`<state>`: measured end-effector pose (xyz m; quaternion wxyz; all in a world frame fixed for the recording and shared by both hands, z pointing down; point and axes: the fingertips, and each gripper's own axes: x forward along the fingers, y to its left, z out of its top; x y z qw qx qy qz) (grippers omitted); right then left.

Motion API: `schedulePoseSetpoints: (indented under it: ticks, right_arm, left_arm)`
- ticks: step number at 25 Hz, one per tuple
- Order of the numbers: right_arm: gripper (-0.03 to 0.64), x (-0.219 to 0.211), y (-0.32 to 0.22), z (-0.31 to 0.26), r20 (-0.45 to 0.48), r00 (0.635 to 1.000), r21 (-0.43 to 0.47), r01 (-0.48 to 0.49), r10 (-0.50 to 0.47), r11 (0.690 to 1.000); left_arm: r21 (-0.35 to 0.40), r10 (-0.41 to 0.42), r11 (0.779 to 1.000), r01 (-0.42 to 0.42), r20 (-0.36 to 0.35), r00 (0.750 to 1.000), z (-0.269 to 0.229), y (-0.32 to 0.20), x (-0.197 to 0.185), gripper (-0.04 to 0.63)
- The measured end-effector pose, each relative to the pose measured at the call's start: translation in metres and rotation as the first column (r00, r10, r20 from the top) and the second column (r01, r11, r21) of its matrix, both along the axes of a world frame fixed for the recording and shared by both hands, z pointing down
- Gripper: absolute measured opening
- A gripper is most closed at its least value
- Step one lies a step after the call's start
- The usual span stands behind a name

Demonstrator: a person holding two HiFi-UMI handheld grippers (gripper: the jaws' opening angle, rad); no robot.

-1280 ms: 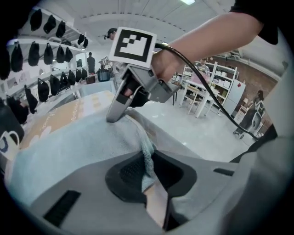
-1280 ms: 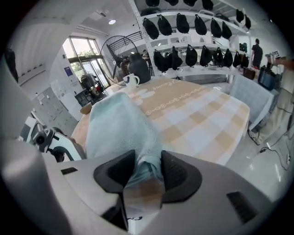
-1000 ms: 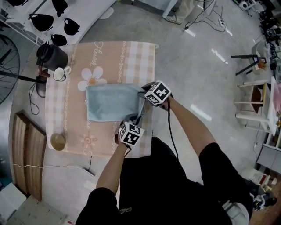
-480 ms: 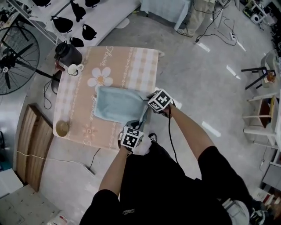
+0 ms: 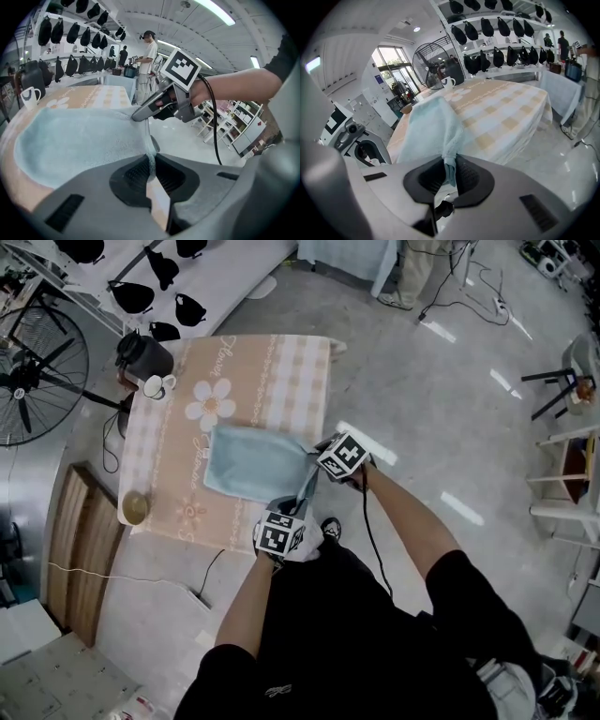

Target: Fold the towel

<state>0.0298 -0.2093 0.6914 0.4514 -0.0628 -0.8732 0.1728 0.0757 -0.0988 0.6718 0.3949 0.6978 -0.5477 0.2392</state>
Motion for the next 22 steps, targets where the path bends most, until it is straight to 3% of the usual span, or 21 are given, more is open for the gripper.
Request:
schedulePoseSetpoints:
  ticks: [13, 22]
  right_arm:
    - [0.034, -0.018, -0.002, -0.011, -0.087, 0.996, 0.072, 0.016, -0.009, 0.997]
    - [0.035, -0.077, 0.003, -0.043, -0.165, 0.985, 0.087, -0.041, 0.055, 0.995]
  left_arm:
    - [0.066, 0.004, 0.998, 0.002, -0.09, 0.996, -0.02, -0.005, -0.035, 0.035]
    - [0.159, -0.003, 0.986, 0.039, -0.223, 0.975, -0.049, -0.004, -0.115, 0.035]
